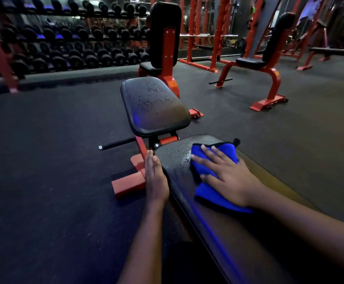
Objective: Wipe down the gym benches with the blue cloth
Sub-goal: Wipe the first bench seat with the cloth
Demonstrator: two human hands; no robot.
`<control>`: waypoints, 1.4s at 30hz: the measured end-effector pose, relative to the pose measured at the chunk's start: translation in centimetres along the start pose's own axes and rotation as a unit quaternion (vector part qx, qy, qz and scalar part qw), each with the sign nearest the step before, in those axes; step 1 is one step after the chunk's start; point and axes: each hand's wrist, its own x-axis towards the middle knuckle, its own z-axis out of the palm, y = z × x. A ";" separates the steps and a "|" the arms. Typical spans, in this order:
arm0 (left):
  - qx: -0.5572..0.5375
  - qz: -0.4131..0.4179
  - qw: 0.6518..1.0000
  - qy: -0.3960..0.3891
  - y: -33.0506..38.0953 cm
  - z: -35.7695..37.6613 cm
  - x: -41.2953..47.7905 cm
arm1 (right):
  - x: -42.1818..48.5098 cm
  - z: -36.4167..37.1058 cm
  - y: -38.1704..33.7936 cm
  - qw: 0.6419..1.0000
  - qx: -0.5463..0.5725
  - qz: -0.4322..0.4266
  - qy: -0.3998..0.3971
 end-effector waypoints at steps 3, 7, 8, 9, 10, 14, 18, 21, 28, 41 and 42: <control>0.025 -0.002 0.999 -0.028 0.0 -0.4 0.1 | 5.6 -0.2 1.7 0.996 -0.005 0.088 0.005; 0.040 0.001 0.996 -0.075 -0.6 -1.4 0.7 | 13.0 -0.9 2.3 0.992 -0.001 0.122 -0.039; 0.025 -0.017 0.995 -0.097 -0.9 -2.0 1.1 | 14.0 -1.0 1.8 0.994 -0.017 0.103 -0.045; 0.002 -0.046 0.991 -0.124 -1.9 -2.7 2.0 | 14.7 -1.0 1.2 0.995 -0.036 0.078 -0.050; -0.019 -0.079 0.985 -0.153 -3.2 -3.3 3.0 | 14.8 -0.8 0.4 0.996 -0.037 0.061 -0.054; -0.063 -0.111 0.979 -0.161 -1.7 -4.6 4.5 | 12.0 0.3 -2.5 0.999 0.007 -0.011 -0.040; 0.046 -0.034 0.992 -0.115 3.5 -4.2 2.1 | 7.0 0.1 -3.8 0.989 0.120 -0.080 -0.029; 0.150 0.110 0.982 -0.028 6.8 -2.1 -1.3 | 3.6 -2.5 -0.8 0.922 0.374 -0.046 0.085; 0.497 0.041 0.841 -0.210 10.3 5.2 -2.0 | 0.9 -2.0 9.6 0.891 0.236 0.383 -0.060; 0.517 0.119 0.845 -0.067 9.8 0.7 -10.8 | 0.4 -0.9 9.0 0.894 0.260 0.366 0.004; 0.511 0.103 0.850 -0.071 9.8 0.4 -11.6 | 0.5 -0.8 9.1 0.894 0.260 0.364 0.006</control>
